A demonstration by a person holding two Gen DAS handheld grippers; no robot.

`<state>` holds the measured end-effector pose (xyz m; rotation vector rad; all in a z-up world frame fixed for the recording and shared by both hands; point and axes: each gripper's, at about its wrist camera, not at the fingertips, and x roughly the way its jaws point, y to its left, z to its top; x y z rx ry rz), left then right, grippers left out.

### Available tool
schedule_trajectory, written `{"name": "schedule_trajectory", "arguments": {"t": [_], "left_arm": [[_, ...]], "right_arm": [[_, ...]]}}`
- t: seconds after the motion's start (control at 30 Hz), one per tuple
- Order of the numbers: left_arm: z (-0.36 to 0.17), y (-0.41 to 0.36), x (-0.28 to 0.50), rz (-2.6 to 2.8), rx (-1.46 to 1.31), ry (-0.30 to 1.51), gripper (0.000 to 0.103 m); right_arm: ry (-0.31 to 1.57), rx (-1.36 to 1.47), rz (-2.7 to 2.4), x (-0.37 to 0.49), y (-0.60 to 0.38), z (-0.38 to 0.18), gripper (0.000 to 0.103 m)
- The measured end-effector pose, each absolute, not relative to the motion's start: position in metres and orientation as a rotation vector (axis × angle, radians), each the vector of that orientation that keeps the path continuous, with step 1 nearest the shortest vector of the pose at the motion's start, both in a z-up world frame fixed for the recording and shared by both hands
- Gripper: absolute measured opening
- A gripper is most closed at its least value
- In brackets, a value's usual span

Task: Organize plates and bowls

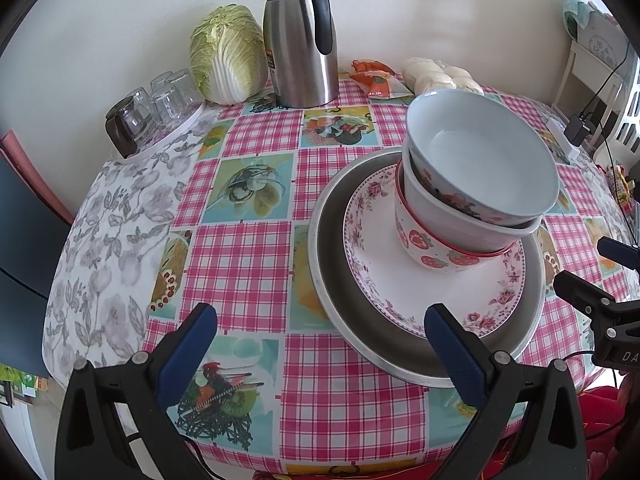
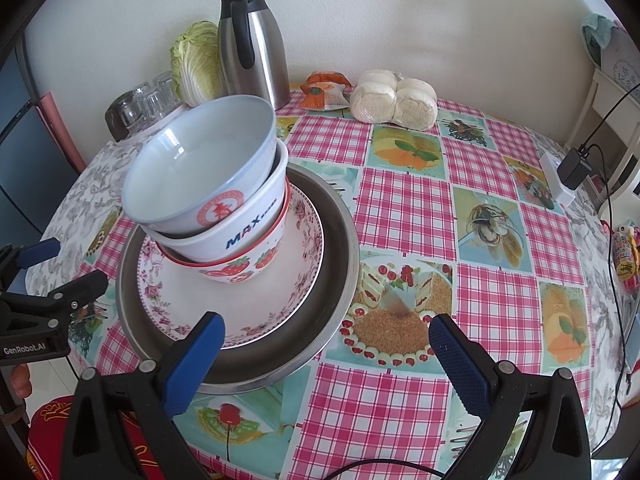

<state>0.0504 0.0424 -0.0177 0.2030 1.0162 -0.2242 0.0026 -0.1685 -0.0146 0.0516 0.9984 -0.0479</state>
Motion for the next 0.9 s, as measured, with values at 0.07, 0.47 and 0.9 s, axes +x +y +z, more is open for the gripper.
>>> {"name": "schedule_trajectory", "arguments": {"t": [0.07,0.47,0.9], "left_arm": [[-0.0177,0.0424,0.0505,-0.225,0.203,1.016,0.103],[-0.0171,0.0449,0.0503,-0.219,0.192,1.009,0.103],[-0.0155,0.0408,0.0485,-0.216,0.195,1.002,0.103]], "right_arm": [[0.999,0.051,-0.048,0.0031,-0.1685,-0.0143,0.103],[1.003,0.049,-0.045,0.0034,-0.1690,-0.0151,0.103],[1.005,0.048,-0.044,0.0026,-0.1689,-0.0148,0.103]]}}
